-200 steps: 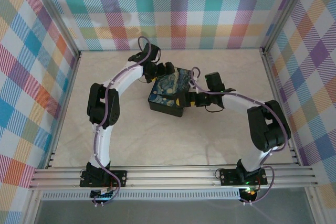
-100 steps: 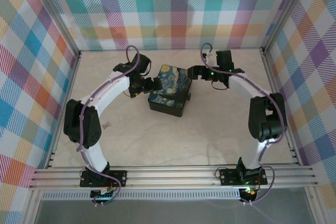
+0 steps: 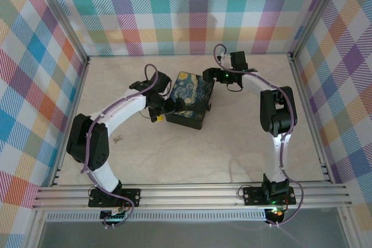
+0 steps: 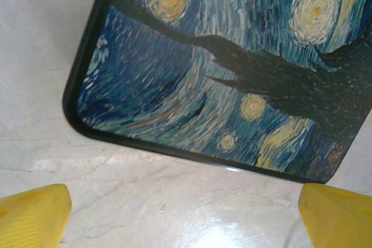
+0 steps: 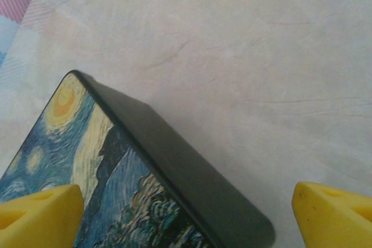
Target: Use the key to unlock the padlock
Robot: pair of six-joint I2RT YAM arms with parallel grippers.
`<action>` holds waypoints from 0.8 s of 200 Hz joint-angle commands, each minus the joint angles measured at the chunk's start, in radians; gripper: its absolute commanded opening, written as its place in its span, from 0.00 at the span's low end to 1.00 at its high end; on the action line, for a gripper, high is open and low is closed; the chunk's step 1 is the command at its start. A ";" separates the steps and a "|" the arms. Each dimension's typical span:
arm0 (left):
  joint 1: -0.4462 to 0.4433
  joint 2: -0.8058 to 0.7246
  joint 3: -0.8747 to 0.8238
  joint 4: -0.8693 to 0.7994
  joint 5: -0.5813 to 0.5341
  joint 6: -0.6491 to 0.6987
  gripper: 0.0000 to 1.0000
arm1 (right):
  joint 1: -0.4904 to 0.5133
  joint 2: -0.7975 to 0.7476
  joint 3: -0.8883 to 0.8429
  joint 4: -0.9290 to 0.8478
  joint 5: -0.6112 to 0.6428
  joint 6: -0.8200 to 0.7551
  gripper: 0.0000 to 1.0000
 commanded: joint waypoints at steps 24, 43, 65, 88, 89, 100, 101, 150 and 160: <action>0.005 0.113 0.095 0.059 0.007 0.008 1.00 | 0.004 -0.099 -0.123 0.088 -0.234 -0.075 0.88; 0.005 0.156 0.153 0.063 -0.007 0.000 1.00 | 0.009 -0.176 -0.226 0.082 -0.232 -0.127 0.86; 0.009 0.201 0.237 0.032 -0.057 0.019 1.00 | 0.009 -0.274 -0.350 0.062 -0.238 -0.177 0.85; 0.024 0.256 0.328 0.003 -0.081 0.050 1.00 | 0.024 -0.385 -0.472 0.056 -0.244 -0.175 0.85; 0.024 0.258 0.332 0.002 -0.081 0.051 1.00 | 0.025 -0.389 -0.480 0.058 -0.244 -0.174 0.85; 0.034 0.289 0.369 0.002 -0.075 0.055 1.00 | 0.040 -0.444 -0.552 0.090 -0.225 -0.158 0.86; 0.034 0.292 0.372 0.002 -0.075 0.055 1.00 | 0.042 -0.448 -0.558 0.093 -0.222 -0.156 0.86; 0.045 0.374 0.452 0.023 -0.026 0.081 1.00 | 0.051 -0.530 -0.645 0.132 -0.128 -0.055 0.85; 0.056 0.383 0.450 0.051 -0.002 0.077 1.00 | 0.057 -0.550 -0.672 0.177 -0.130 -0.019 0.85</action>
